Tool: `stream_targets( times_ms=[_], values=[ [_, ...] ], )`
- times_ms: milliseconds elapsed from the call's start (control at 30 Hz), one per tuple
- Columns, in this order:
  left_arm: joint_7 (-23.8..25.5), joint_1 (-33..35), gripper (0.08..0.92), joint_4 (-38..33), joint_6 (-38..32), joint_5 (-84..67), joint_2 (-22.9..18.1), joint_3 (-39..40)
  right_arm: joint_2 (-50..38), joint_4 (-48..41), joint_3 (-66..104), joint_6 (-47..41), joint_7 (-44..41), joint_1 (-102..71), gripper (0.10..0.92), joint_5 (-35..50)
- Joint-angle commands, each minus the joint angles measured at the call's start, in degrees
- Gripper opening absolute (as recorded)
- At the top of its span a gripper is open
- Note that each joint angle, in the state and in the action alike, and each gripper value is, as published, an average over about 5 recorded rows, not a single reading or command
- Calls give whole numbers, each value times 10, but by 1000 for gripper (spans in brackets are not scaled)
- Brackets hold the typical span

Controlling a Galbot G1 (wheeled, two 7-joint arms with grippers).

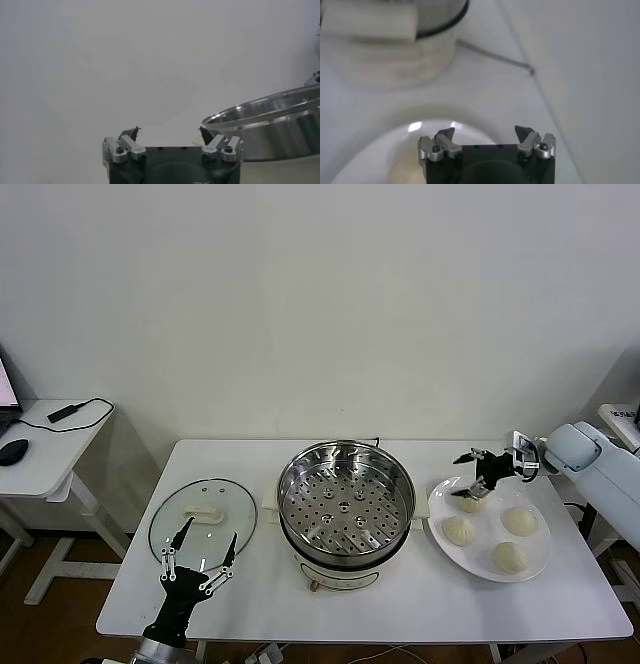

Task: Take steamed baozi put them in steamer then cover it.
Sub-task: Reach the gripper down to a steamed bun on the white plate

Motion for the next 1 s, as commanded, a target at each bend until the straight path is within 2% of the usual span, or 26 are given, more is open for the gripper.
stream_targets(
  times_ms=[33, 633, 1000],
  values=[
    [-1, 0, 823, 0, 0, 0, 0, -1, 36, -82, -69, 20, -99, 66, 823, -160],
    [-5, 3, 823, 7, -4, -1, -1, -4, 130, -193, -31, 58, -38, 41, 823, -236],
    [-6, 1, 823, 10, -5, -1, -3, -2, 145, -204, -27, 103, -27, 30, 823, -269]
  ],
)
